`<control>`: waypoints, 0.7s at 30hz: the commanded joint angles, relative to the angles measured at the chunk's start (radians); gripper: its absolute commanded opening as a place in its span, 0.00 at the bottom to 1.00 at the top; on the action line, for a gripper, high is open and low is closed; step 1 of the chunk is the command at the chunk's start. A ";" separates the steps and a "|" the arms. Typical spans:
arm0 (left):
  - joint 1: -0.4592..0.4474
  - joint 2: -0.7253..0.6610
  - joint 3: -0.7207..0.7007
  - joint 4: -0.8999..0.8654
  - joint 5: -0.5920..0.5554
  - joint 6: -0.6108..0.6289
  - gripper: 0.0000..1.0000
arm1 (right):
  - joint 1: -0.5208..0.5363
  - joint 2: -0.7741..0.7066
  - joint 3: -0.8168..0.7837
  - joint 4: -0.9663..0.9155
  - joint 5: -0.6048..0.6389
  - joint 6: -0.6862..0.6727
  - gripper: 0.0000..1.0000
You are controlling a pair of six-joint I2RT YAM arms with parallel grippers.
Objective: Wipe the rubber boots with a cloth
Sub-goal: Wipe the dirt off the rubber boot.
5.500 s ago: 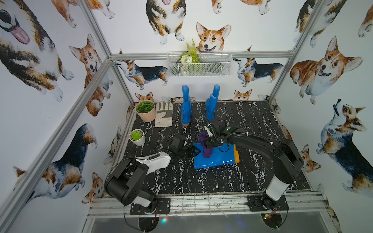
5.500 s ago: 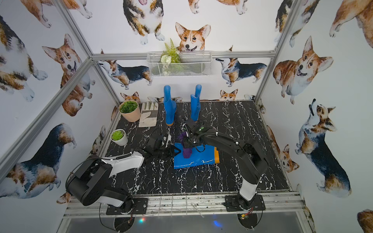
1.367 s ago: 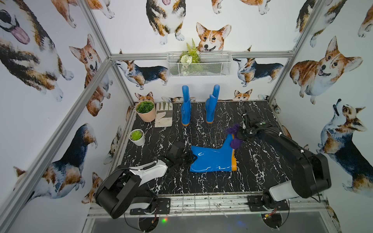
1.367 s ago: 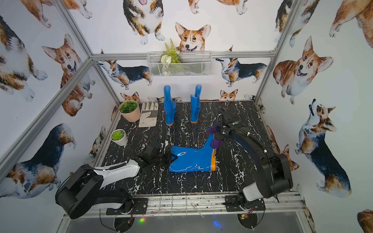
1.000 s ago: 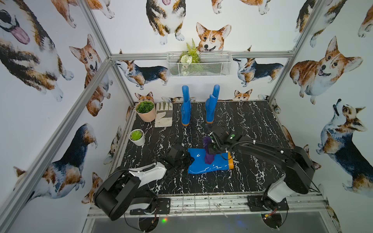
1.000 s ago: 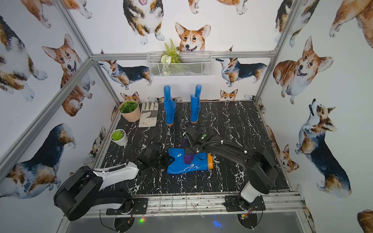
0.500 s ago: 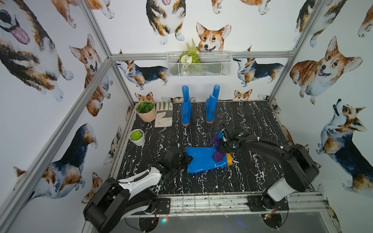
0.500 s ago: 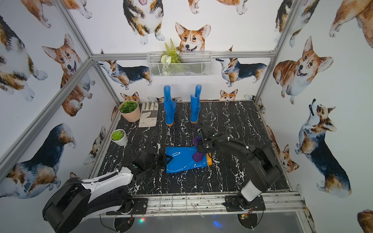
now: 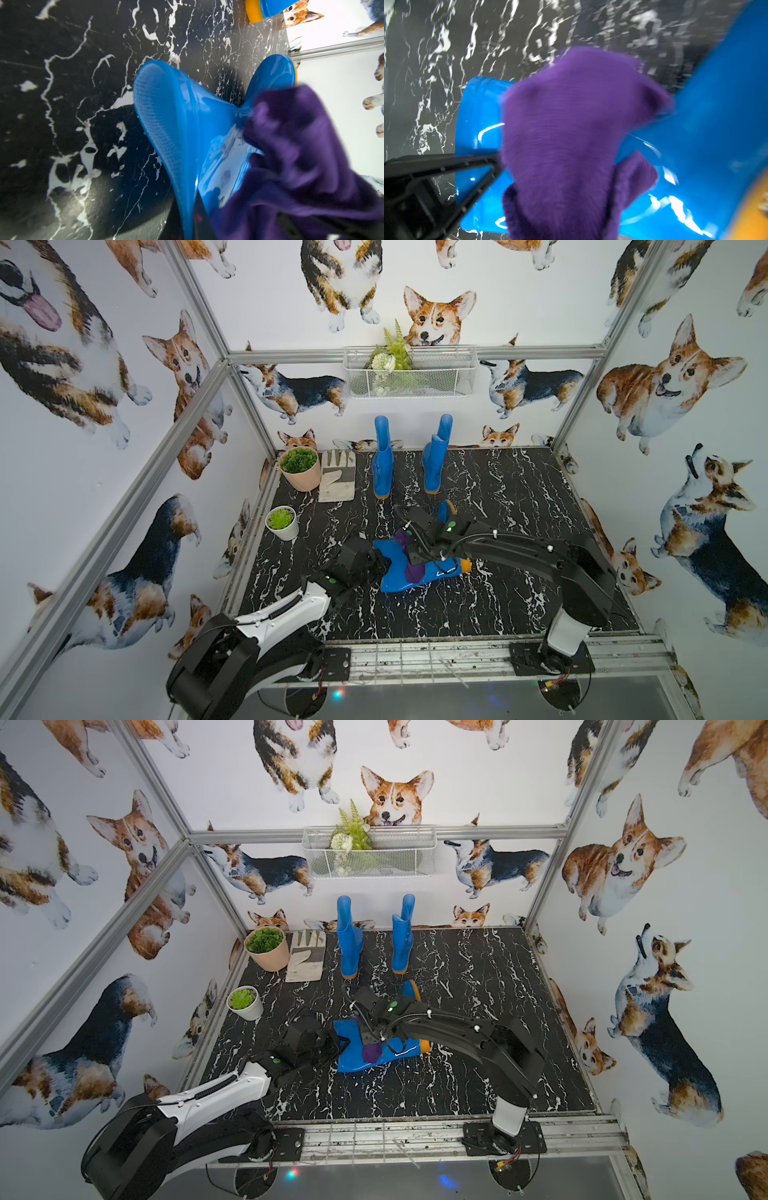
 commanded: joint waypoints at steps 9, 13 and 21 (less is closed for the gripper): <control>0.003 0.015 0.068 -0.079 -0.010 0.014 0.00 | -0.418 -0.392 -0.464 -0.010 -0.013 0.027 0.00; 0.002 0.038 0.074 -0.069 -0.007 0.006 0.00 | -0.402 -0.480 -0.405 -0.043 0.009 0.029 0.00; -0.016 0.092 0.136 -0.086 0.000 0.001 0.00 | -0.087 -0.200 -0.182 0.076 -0.008 0.040 0.00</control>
